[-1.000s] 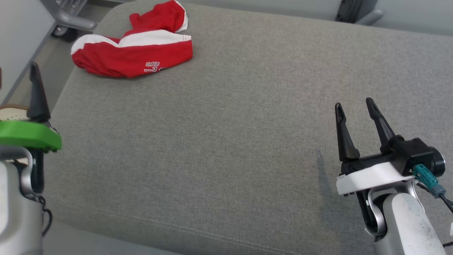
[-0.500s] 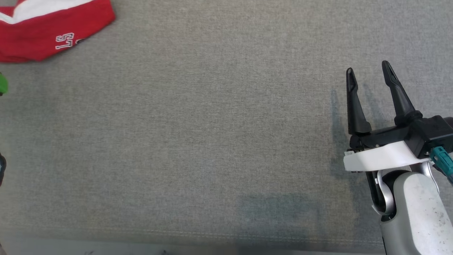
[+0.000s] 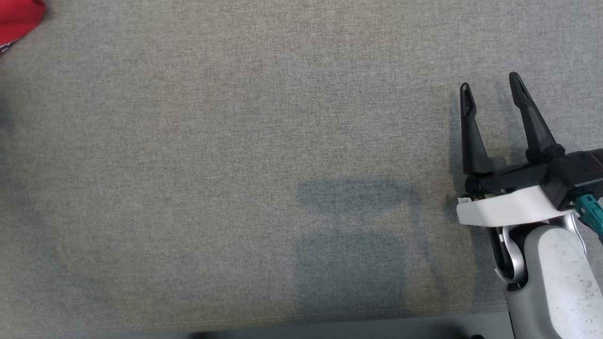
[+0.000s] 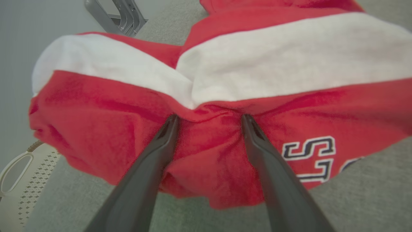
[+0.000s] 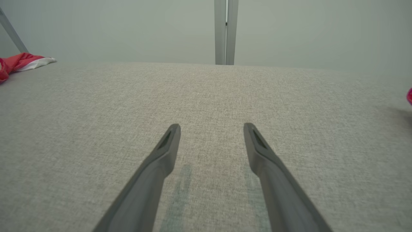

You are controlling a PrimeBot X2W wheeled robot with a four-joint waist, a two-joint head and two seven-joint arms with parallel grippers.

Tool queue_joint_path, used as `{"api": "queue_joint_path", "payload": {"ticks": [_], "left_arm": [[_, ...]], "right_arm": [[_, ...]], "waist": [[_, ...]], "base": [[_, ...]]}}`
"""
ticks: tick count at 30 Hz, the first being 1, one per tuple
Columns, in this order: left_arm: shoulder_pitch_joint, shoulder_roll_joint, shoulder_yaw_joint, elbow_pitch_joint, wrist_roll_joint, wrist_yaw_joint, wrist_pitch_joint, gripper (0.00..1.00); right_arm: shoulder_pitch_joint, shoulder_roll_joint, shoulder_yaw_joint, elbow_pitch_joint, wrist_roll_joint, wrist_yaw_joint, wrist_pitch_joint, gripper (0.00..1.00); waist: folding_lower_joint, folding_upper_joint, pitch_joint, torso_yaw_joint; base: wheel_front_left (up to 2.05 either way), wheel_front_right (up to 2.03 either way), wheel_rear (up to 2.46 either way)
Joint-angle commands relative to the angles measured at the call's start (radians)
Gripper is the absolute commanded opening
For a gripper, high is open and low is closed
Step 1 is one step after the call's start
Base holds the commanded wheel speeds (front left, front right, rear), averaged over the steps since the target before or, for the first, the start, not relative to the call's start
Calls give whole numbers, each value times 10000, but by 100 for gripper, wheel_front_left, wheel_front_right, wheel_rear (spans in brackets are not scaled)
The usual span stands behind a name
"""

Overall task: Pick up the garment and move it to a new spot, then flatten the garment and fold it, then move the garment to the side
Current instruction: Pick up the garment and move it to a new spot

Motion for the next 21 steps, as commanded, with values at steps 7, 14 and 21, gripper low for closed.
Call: {"api": "queue_joint_path", "payload": {"ticks": [7, 14, 21], "left_arm": [[-200, -23, -236, 574, -126, -85, -262, 0], [-340, 119, -653, 574, -2, -144, -809, 0], [-422, -29, -1538, 78, -21, -168, -1044, 0]], "right_arm": [[-158, -12, 12, -100, -91, -15, -112, 100], [-63, 3, 91, 219, 34, -15, -282, 100], [142, 14, 153, 713, 213, -15, -495, 100]], "waist": [[-2, 94, 0, -154], [-2, 94, -652, -182], [-2, 94, -1752, -281]], "base": [[0, 0, 0], [0, 0, 0], [0, 0, 0]]}}
